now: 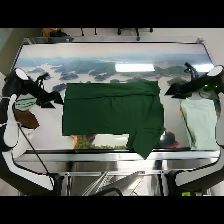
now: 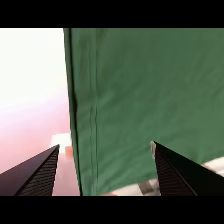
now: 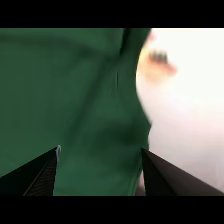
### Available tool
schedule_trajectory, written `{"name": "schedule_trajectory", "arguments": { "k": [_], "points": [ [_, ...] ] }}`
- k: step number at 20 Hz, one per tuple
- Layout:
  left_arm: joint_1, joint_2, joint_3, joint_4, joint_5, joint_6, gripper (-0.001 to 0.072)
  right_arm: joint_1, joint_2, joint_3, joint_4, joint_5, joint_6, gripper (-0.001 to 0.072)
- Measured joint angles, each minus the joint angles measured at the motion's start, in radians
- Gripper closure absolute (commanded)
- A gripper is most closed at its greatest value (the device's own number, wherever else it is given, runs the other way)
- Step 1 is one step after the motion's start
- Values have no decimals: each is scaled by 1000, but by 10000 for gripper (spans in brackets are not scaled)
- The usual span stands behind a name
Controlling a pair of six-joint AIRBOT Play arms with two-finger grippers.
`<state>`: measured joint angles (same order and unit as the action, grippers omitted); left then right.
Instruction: Fold the shirts.
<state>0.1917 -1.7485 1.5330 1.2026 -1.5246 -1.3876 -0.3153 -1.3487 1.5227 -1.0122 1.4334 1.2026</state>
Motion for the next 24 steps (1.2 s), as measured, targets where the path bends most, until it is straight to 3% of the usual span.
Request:
{"name": "schedule_trajectory", "arguments": {
  "k": [6, 11, 16, 23, 24],
  "points": [
    [37, 177, -471, -34, 124, 72, 74, -101, 225, -385, 2, 32, 33, 139],
    [43, 209, -598, -172, 227, 179, 674, -179, 393, -659, 2, 3, 43, 137],
    [49, 216, -621, -220, 275, 235, 692, -200, 470, -905, 20, -91, 41, 138],
    [49, 216, -626, -235, 288, 249, 692, -177, 419, -1057, 265, -200, -123, 142],
    [49, 216, -626, -235, 285, 253, 693, -158, 399, -1063, 290, -206, -141, 264]
  ]
}}
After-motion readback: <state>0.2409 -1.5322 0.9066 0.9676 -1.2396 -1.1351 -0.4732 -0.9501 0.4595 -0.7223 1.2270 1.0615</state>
